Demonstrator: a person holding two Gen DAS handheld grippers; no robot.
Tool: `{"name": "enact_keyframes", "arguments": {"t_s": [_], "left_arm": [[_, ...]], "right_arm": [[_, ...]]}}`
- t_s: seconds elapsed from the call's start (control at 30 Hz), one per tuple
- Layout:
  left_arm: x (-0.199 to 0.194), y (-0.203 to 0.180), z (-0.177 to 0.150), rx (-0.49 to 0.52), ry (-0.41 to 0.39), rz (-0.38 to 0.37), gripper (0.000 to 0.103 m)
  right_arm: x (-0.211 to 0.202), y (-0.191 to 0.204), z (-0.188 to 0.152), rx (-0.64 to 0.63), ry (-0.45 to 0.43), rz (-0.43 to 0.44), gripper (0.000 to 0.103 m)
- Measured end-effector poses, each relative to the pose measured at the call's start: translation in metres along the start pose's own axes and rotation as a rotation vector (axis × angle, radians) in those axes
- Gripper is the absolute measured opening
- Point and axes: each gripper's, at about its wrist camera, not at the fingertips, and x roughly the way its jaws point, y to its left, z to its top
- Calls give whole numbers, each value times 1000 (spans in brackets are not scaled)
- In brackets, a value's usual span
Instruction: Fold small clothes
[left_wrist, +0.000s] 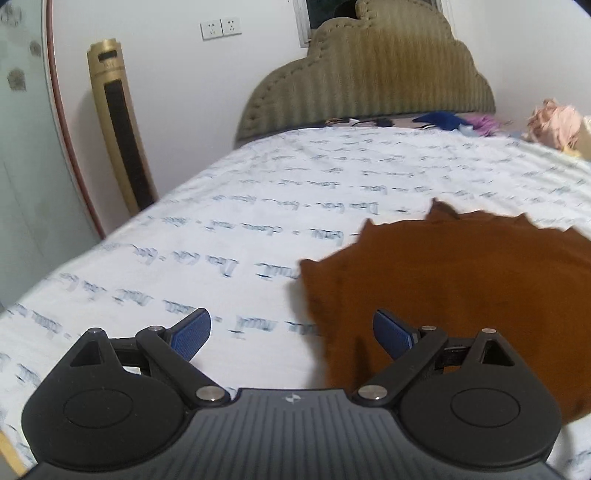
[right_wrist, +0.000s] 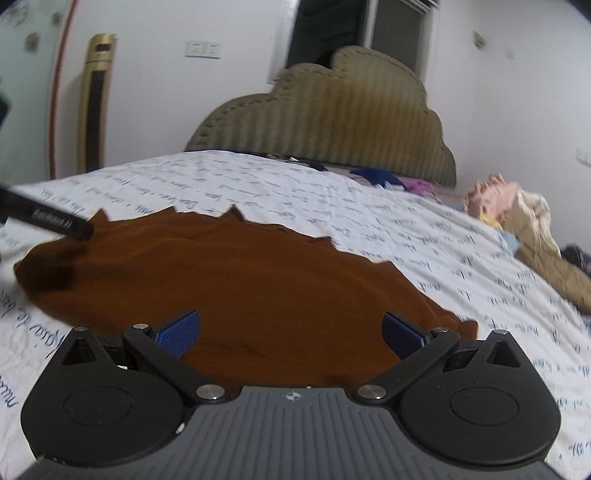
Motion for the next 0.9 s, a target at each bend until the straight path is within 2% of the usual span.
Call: {"name": "enact_keyframes", "arguments": {"t_s": [0.17, 0.33, 0.57, 0.73, 0.9], "left_arm": [[3, 2, -1, 2, 27, -53, 96], [14, 2, 2, -25, 85, -66, 96], [20, 3, 4, -30, 118, -65, 96], [27, 8, 4, -45, 156, -76, 96], [35, 22, 12, -76, 208, -152, 96]], "right_arm": [[-1, 18, 2, -32, 3, 35, 103], [-6, 37, 5, -59, 19, 76, 103], [-14, 70, 4, -213, -24, 80, 103], [-17, 81, 5, -228, -26, 92, 103], [-16, 100, 0, -307, -20, 95, 102]]}}
